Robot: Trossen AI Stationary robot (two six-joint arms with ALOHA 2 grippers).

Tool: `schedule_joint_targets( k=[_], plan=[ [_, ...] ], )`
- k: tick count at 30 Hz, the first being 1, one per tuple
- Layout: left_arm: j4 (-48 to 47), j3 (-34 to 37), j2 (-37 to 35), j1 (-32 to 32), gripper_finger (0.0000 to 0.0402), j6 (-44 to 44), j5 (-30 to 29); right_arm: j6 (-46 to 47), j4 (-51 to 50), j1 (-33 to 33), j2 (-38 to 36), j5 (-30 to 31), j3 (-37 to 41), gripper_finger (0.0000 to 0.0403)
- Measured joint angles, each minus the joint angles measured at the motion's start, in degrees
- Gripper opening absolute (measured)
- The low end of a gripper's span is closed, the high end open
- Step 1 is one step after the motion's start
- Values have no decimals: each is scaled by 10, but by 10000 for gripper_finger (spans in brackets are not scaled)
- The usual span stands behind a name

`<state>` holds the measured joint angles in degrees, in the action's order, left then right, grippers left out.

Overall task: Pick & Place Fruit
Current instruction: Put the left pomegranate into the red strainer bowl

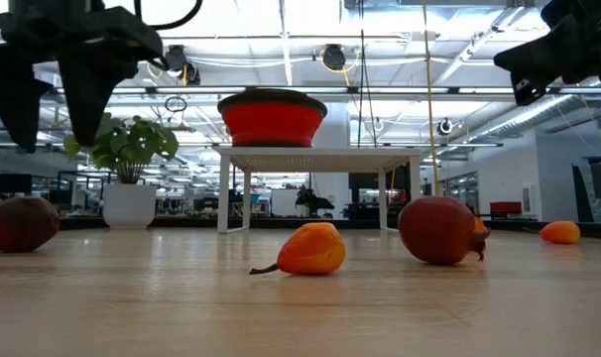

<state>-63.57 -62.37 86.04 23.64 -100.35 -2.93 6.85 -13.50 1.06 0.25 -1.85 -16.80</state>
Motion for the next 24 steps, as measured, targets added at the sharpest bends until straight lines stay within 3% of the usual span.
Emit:
schedule_joint_targets(
  k=[16,24],
  plan=[
    [33,38,0,15,298,-1,0,0,0,0,0,0,0,0],
    [41,46,12,15,329,13,-4,-1,0,0,0,0,0,0]
  ],
)
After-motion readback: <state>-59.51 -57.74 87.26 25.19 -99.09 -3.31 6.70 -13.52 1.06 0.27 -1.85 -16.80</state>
